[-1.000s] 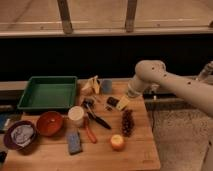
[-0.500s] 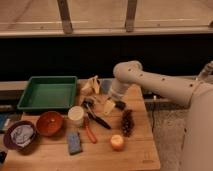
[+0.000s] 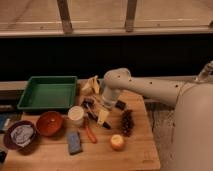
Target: Wipe table surface with brush
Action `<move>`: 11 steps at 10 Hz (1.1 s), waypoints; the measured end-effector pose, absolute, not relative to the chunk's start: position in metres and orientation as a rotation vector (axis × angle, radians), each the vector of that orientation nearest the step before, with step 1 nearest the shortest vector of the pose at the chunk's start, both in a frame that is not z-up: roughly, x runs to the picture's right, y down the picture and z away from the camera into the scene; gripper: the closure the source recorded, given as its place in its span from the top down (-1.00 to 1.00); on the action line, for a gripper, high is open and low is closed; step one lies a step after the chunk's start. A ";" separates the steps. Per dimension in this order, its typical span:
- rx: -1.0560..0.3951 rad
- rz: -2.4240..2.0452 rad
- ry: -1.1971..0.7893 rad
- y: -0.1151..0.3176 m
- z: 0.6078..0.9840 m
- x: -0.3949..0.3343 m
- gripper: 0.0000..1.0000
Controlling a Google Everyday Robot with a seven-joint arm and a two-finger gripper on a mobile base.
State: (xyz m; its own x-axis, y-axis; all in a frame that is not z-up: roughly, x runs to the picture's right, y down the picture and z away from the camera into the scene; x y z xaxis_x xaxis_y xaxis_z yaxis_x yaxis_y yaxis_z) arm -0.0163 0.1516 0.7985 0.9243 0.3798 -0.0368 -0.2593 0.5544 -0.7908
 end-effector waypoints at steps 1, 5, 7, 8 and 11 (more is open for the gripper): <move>-0.926 0.373 -0.144 0.160 0.800 -0.017 0.57; -0.953 0.346 -0.135 0.175 0.803 -0.021 0.57; -0.953 0.348 -0.134 0.175 0.803 -0.020 0.57; -0.953 0.347 -0.134 0.175 0.803 -0.020 0.57; -0.953 0.346 -0.137 0.174 0.807 -0.026 0.57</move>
